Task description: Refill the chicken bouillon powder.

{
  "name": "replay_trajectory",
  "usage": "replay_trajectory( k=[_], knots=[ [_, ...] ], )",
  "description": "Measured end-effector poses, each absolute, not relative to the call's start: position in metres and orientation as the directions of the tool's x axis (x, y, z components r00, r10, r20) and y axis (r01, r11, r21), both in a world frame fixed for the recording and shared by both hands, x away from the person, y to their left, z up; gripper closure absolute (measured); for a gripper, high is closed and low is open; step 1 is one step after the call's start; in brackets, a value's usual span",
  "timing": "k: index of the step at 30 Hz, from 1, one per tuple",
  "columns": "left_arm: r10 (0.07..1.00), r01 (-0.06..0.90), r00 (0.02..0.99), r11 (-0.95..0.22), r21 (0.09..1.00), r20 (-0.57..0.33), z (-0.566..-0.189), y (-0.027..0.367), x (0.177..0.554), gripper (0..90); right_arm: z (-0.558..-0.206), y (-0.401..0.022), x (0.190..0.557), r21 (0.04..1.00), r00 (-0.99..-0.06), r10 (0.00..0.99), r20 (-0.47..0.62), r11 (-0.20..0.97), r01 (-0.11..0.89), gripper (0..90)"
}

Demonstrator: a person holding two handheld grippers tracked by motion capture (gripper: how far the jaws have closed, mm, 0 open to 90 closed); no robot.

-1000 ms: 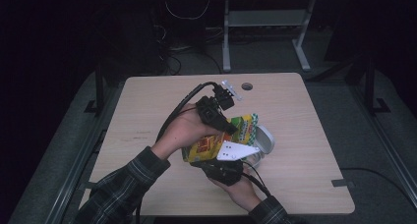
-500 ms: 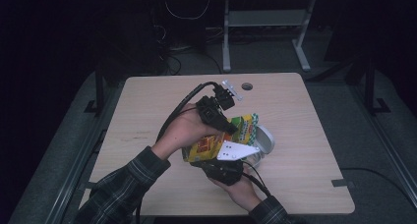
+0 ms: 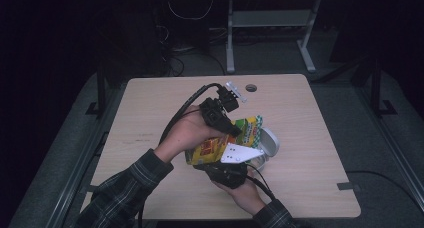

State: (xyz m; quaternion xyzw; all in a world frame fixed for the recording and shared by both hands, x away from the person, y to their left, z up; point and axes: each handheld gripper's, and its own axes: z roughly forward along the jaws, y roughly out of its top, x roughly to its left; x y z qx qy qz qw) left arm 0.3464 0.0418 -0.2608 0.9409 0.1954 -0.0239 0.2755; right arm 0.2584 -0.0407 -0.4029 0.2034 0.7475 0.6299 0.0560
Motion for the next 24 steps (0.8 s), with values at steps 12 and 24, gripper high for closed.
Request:
replay_trajectory(
  k=[12,24],
  knots=[
    [0.356,0.384,0.921,-0.77,0.51,-0.156,-0.2607,0.0416,0.3459,87.4,-0.403,-0.0408,0.2583,0.965,-0.911,0.376,0.17,0.124,0.232,90.0],
    [0.355,0.383,0.922,-0.769,0.512,-0.156,-0.2606,0.0416,0.3457,87.5,-0.4029,-0.0408,0.2583,0.965,-0.911,0.376,0.17,0.124,0.231,90.0]
  ],
)
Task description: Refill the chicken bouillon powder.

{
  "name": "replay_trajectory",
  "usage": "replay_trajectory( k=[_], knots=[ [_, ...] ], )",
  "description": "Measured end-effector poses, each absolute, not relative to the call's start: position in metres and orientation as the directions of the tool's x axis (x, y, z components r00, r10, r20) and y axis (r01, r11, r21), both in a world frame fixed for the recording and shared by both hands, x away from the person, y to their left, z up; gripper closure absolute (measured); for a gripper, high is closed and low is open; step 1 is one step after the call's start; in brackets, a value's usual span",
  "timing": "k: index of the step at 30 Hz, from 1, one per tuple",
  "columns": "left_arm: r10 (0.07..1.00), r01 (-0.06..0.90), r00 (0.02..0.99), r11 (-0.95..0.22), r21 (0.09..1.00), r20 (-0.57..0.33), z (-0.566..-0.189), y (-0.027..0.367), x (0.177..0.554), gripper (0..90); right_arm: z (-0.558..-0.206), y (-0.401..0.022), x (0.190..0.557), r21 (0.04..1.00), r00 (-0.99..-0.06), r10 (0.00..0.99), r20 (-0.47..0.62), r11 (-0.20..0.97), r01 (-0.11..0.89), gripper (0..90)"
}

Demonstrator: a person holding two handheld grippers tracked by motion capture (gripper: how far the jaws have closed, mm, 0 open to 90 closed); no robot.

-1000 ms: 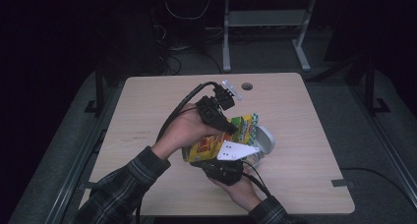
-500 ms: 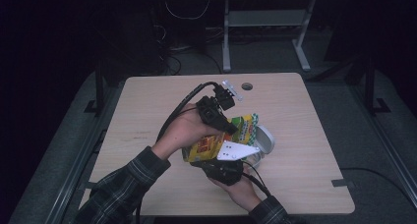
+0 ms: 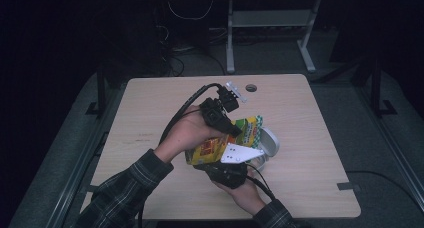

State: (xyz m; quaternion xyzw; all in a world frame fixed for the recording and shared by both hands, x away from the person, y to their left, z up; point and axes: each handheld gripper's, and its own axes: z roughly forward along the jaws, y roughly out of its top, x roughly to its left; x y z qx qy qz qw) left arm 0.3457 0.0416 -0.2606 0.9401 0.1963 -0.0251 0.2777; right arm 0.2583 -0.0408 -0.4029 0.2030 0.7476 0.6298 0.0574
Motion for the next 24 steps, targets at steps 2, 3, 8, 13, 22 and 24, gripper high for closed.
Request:
replay_trajectory(
  k=[2,3,8,13,22,24],
  knots=[
    [0.355,0.382,0.922,-0.769,0.512,-0.155,-0.2606,0.0416,0.3455,87.4,-0.4029,-0.0408,0.2583,0.965,-0.911,0.376,0.17,0.124,0.231,90.0],
    [0.355,0.382,0.922,-0.769,0.513,-0.155,-0.2607,0.0416,0.3455,87.4,-0.4029,-0.0408,0.2583,0.965,-0.911,0.376,0.17,0.124,0.231,90.0],
    [0.355,0.382,0.922,-0.77,0.512,-0.154,-0.2605,0.0414,0.3455,87.4,-0.4029,-0.0408,0.2583,0.965,-0.911,0.376,0.171,0.124,0.232,90.0],
    [0.356,0.383,0.922,-0.769,0.511,-0.154,-0.2604,0.0413,0.3454,87.4,-0.4027,-0.0409,0.2583,0.965,-0.911,0.376,0.172,0.122,0.233,90.0],
    [0.353,0.377,0.924,-0.774,0.508,-0.147,-0.2594,0.0403,0.3454,87.5,-0.4022,-0.0412,0.2584,0.965,-0.91,0.375,0.175,0.116,0.234,90.0],
    [0.353,0.377,0.924,-0.775,0.508,-0.147,-0.2594,0.0403,0.3454,87.5,-0.4022,-0.0412,0.2583,0.965,-0.91,0.375,0.176,0.116,0.234,90.0]
  ],
)
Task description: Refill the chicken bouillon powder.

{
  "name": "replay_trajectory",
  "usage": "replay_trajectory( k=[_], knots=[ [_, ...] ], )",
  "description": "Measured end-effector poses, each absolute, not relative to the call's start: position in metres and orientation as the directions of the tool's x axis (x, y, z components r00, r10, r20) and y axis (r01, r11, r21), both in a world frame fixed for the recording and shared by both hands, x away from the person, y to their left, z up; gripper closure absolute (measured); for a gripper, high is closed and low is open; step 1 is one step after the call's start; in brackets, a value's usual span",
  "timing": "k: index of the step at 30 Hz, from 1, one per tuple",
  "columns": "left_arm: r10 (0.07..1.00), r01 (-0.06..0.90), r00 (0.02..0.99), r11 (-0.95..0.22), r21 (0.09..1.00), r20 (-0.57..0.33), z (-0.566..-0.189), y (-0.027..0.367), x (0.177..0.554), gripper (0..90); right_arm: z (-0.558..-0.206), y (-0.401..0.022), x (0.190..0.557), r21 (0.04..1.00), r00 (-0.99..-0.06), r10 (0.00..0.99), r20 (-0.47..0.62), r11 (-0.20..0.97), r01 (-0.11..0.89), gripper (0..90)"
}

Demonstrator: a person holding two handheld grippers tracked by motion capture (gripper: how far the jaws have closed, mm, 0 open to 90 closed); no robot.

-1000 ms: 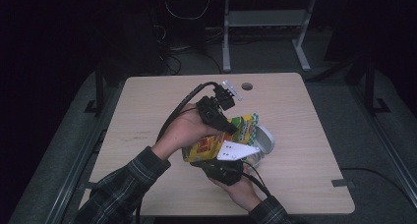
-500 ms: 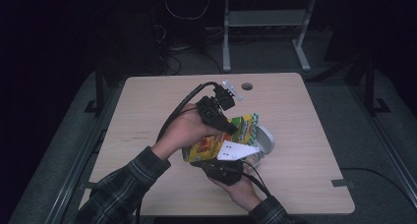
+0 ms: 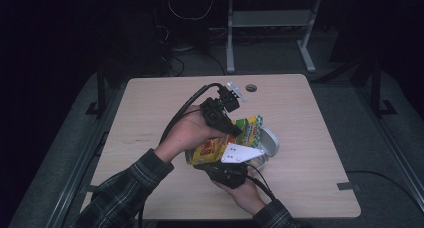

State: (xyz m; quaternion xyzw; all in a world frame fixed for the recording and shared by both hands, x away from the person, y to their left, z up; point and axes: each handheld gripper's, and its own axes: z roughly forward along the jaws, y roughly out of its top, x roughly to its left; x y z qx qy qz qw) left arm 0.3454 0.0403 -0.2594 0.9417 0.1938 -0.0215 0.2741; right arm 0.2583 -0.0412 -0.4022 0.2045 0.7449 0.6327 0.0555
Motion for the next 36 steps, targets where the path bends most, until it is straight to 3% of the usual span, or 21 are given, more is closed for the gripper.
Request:
replay_trajectory(
  k=[36],
  knots=[
    [0.355,0.379,0.923,-0.782,0.495,-0.145,-0.2587,0.0377,0.3461,87.4,-0.4016,-0.0413,0.2586,0.966,-0.912,0.366,0.185,0.105,0.238,90.0]
  ],
)
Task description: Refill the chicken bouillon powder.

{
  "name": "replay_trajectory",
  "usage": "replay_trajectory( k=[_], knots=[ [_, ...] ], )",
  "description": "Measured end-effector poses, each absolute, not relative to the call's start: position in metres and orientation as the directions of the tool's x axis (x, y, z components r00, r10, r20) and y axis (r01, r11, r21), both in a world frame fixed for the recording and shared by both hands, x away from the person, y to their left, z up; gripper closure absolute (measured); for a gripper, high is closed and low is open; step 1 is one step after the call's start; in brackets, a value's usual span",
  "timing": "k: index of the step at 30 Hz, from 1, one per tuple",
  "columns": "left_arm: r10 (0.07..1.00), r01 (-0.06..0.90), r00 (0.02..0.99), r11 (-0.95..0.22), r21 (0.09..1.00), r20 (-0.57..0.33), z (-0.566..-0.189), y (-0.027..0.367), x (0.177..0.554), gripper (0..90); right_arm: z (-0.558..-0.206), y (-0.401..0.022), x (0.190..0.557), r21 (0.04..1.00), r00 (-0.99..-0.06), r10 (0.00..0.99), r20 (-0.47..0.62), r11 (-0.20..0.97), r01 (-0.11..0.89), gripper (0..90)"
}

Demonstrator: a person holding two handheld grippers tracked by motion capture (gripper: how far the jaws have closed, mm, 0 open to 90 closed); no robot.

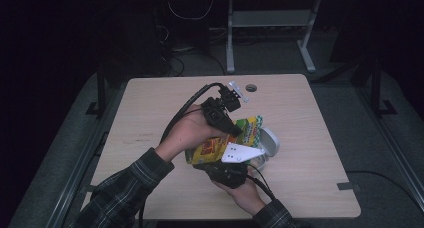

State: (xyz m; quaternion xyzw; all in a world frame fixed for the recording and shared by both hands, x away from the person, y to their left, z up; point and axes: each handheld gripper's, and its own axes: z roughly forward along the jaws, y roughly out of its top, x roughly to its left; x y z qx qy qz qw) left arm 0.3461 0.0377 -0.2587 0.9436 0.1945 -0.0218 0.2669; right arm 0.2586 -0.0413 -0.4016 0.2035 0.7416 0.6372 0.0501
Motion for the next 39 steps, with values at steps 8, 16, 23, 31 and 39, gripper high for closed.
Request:
replay_trajectory(
  k=[8,16,23,31,39],
  knots=[
    [0.356,0.377,0.924,-0.788,0.486,-0.139,-0.2575,0.0359,0.3462,87.3,-0.4009,-0.0415,0.2588,0.966,-0.912,0.364,0.19,0.096,0.239,90.0],
    [0.356,0.377,0.924,-0.791,0.481,-0.137,-0.2566,0.0343,0.3467,87.3,-0.4003,-0.0422,0.2594,0.967,-0.912,0.36,0.194,0.087,0.24,90.0],
    [0.358,0.378,0.924,-0.793,0.477,-0.137,-0.2557,0.033,0.3465,87.2,-0.3995,-0.0422,0.2592,0.968,-0.913,0.358,0.194,0.084,0.238,90.0],
    [0.355,0.38,0.923,-0.796,0.471,-0.145,-0.2552,0.0331,0.3476,87.2,-0.3993,-0.042,0.2595,0.968,-0.915,0.356,0.192,0.084,0.236,90.0],
    [0.353,0.377,0.925,-0.799,0.468,-0.142,-0.2548,0.0328,0.348,87.1,-0.399,-0.042,0.2597,0.968,-0.914,0.356,0.192,0.082,0.235,90.0]
  ],
)
